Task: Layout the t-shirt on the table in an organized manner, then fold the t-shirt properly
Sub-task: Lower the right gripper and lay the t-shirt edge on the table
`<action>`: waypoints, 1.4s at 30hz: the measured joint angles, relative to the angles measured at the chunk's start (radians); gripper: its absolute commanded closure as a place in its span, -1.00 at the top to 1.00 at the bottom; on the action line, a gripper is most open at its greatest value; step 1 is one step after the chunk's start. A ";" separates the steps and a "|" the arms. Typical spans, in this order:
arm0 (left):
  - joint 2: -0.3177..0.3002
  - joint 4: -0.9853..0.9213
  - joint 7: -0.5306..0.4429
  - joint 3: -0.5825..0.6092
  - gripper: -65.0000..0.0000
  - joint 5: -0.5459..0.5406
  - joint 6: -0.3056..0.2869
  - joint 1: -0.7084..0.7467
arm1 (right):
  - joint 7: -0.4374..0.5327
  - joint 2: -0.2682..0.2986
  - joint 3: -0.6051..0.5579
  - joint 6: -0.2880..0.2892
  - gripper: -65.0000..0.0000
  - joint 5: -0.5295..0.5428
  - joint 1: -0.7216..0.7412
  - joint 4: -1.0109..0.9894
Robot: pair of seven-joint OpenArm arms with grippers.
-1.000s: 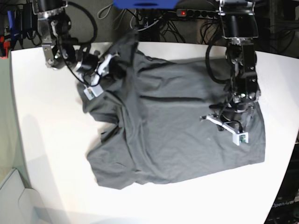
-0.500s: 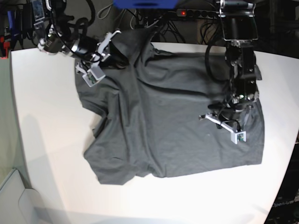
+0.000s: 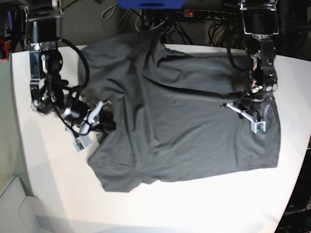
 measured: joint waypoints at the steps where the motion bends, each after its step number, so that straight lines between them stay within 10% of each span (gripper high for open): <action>1: -0.011 0.003 -0.005 0.001 -1.00 0.000 0.000 0.009 | 0.003 -0.002 -0.001 -0.001 -0.86 0.002 0.034 -0.047; 9: -0.119 0.026 0.013 -0.002 -1.00 -0.004 0.005 0.064 | 0.049 -0.084 -0.001 -0.004 -0.86 0.002 0.206 -0.342; 20: -0.124 0.097 0.053 -0.114 -1.00 0.006 0.010 -0.008 | 0.209 -0.127 -0.234 0.003 -0.86 0.029 0.033 -0.363; 31: 0.060 -0.040 0.045 -0.111 -1.00 0.014 0.011 -0.143 | 0.165 -0.111 -0.320 -0.009 -0.86 -0.005 -0.231 -0.023; 42: 0.023 -0.143 0.034 -0.117 -1.00 0.016 0.013 -0.153 | 0.153 0.003 -0.266 -0.003 -0.84 0.002 -0.195 0.152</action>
